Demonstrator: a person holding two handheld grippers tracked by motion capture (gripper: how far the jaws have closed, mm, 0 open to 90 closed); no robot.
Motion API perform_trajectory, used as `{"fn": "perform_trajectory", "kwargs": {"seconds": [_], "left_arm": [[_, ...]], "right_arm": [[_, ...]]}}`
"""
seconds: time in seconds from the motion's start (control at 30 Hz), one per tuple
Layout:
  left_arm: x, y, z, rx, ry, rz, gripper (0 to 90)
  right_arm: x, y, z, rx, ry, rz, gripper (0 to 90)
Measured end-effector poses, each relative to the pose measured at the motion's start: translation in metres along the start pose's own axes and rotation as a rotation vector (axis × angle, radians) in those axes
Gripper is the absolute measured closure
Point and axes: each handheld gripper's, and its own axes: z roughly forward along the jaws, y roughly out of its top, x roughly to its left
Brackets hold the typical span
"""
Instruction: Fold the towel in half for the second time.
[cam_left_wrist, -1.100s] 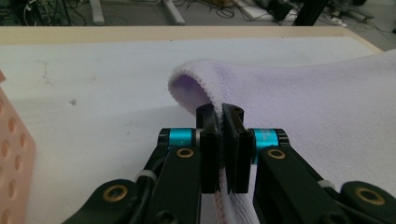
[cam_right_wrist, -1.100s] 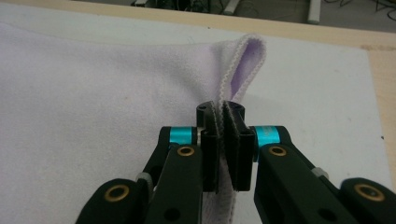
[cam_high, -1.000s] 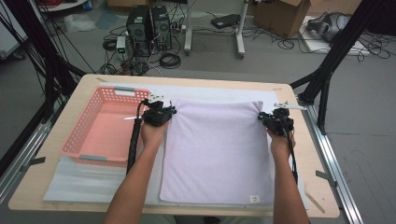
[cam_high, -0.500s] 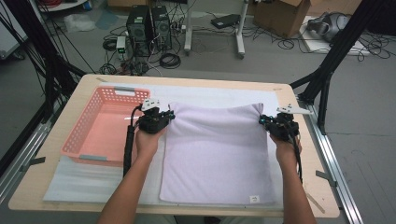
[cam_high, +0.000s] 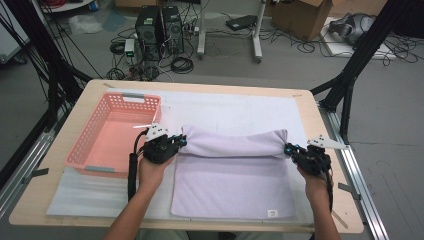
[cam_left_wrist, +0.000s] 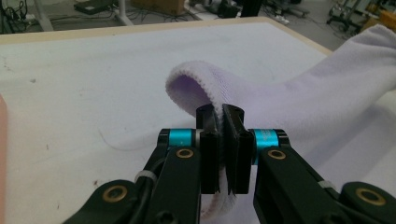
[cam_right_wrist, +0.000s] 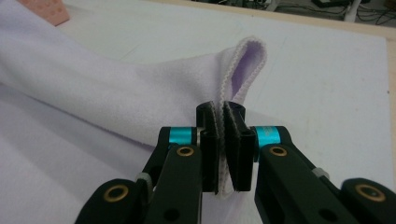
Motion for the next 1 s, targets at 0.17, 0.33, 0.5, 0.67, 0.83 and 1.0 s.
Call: {"fn": "perform_trajectory", "kwargs": {"seconds": [0.17,0.33,0.5,0.67,0.83,1.0], "left_arm": [[-0.007,-0.018,-0.013,0.024,-0.032,0.010,85.2],[-0.013,-0.037,-0.023,0.040,-0.053,0.012,85.0],[-0.017,-0.053,-0.027,0.083,-0.059,0.018,82.8],[-0.017,-0.054,-0.024,0.092,-0.003,0.036,44.0],[-0.012,-0.036,-0.015,0.096,0.018,0.016,36.4],[-0.002,-0.024,-0.003,0.116,0.037,-0.032,36.5]], "right_arm": [[0.009,-0.020,-0.017,-0.008,0.029,-0.013,84.7],[0.019,-0.039,-0.028,0.022,0.045,-0.031,84.7],[0.020,-0.054,-0.031,0.035,0.063,-0.019,84.1],[0.016,-0.052,-0.035,0.028,0.052,0.052,60.3],[0.013,-0.048,-0.041,-0.010,0.040,0.071,56.2],[0.010,-0.043,-0.037,-0.002,0.038,0.085,52.2]]}}
